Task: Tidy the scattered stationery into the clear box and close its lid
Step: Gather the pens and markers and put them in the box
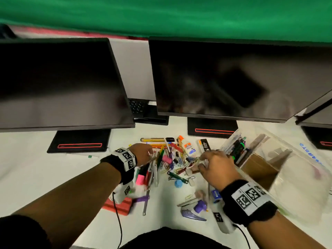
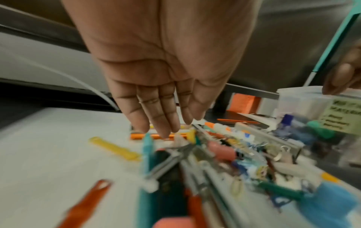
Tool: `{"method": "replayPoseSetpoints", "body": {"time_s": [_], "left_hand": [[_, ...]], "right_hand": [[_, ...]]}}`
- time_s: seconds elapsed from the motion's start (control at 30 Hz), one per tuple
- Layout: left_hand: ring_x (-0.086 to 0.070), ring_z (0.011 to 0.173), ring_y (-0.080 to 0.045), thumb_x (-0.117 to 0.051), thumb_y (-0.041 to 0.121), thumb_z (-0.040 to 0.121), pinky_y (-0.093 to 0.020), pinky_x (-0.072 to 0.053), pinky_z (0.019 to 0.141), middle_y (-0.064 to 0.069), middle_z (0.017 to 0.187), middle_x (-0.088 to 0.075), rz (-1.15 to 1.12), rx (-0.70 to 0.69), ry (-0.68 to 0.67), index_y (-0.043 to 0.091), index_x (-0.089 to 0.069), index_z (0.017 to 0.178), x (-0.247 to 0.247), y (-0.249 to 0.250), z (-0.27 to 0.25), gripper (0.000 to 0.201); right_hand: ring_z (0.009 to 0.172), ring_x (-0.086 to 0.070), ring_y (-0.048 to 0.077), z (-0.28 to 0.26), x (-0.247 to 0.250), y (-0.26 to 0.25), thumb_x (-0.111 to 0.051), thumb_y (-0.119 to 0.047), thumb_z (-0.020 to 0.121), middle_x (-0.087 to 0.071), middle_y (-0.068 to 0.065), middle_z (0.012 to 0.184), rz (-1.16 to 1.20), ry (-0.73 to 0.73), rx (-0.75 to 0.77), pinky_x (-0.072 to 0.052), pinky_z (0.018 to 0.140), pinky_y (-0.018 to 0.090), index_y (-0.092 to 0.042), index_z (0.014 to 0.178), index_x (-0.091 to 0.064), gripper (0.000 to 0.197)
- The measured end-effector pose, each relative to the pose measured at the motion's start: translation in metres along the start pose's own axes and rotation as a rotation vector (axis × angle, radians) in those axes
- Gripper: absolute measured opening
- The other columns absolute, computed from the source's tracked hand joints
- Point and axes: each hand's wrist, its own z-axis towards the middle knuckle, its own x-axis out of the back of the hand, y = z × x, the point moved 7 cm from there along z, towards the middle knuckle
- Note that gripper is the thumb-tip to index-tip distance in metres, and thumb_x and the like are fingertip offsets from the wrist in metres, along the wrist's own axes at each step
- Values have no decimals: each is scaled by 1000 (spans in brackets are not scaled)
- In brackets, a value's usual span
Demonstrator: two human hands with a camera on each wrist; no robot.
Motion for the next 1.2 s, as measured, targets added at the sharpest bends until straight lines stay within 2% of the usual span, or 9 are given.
{"method": "replayPoseSetpoints", "body": {"time_s": [0.13, 0.23, 0.33, 0.43, 0.6, 0.73, 0.97, 1.1, 1.2], "left_hand": [[-55, 115, -23, -50, 18, 92, -27, -41, 96, -5, 125, -59, -2, 72, -26, 16, -55, 124, -5, -51, -13, 33], [-53, 117, -22, -53, 26, 91, -30, -41, 101, -5, 128, -56, -13, 104, -33, 18, -53, 124, -13, -75, -18, 35], [-50, 121, -24, -53, 32, 90, -32, -40, 103, -6, 133, -51, -12, 153, -40, 17, -50, 126, -21, -87, -18, 39], [-50, 121, -25, -52, 35, 90, -32, -41, 100, -8, 134, -49, -11, 178, -27, 15, -48, 127, -27, -92, -15, 42], [-54, 117, -29, -52, 29, 91, -35, -44, 95, -12, 127, -52, 10, 215, -54, 10, -46, 124, -43, -92, -10, 39], [-53, 118, -28, -45, 27, 93, -36, -43, 97, -10, 126, -52, -8, 238, -46, 11, -42, 127, -49, -92, -6, 37], [-56, 109, -25, -52, 29, 85, -33, -48, 89, -7, 118, -56, -127, 241, -47, 15, -53, 117, -43, -79, 4, 34], [-58, 108, -25, -56, 38, 85, -32, -47, 87, -7, 116, -59, -179, 244, -46, 14, -56, 114, -44, -68, 11, 37], [-60, 105, -25, -52, 31, 88, -30, -47, 82, -8, 114, -63, -185, 254, -45, 12, -59, 108, -41, -61, 18, 29]], "right_hand": [[122, -46, 22, 17, -25, -52, -49, -33, 87, -61, -1, 118, -132, -79, 57, -14, 112, 60, -24, 106, -62, 25], [117, -50, 25, 41, -47, -85, -48, -38, 91, -61, 3, 117, -84, -147, 97, -29, 109, 53, -18, 107, -62, 29], [120, -49, 29, 70, -72, -101, -53, -21, 88, -58, 10, 124, -59, -236, 115, -43, 102, 42, -11, 118, -58, 32], [121, -48, 31, 101, -87, -112, -47, -6, 85, -51, 14, 133, -126, -292, 126, -44, 102, 39, -7, 128, -49, 43], [135, -33, 27, 142, -103, -134, -50, -7, 86, -31, 6, 150, -191, -354, 175, -32, 112, 41, -16, 145, -25, 65], [126, -42, 29, 152, -119, -147, -55, -12, 83, -46, 8, 138, -263, -372, 229, -38, 104, 42, -19, 141, -30, 64], [114, -49, 28, 156, -126, -144, -62, -24, 81, -49, 6, 122, -268, -372, 219, -42, 95, 40, -18, 126, -45, 49], [108, -53, 31, 154, -129, -143, -60, -16, 82, -54, 14, 119, -229, -396, 234, -47, 91, 39, -11, 121, -45, 42], [112, -50, 33, 153, -131, -142, -54, -10, 86, -51, 17, 122, -232, -412, 237, -46, 94, 40, -6, 123, -44, 38]]}}
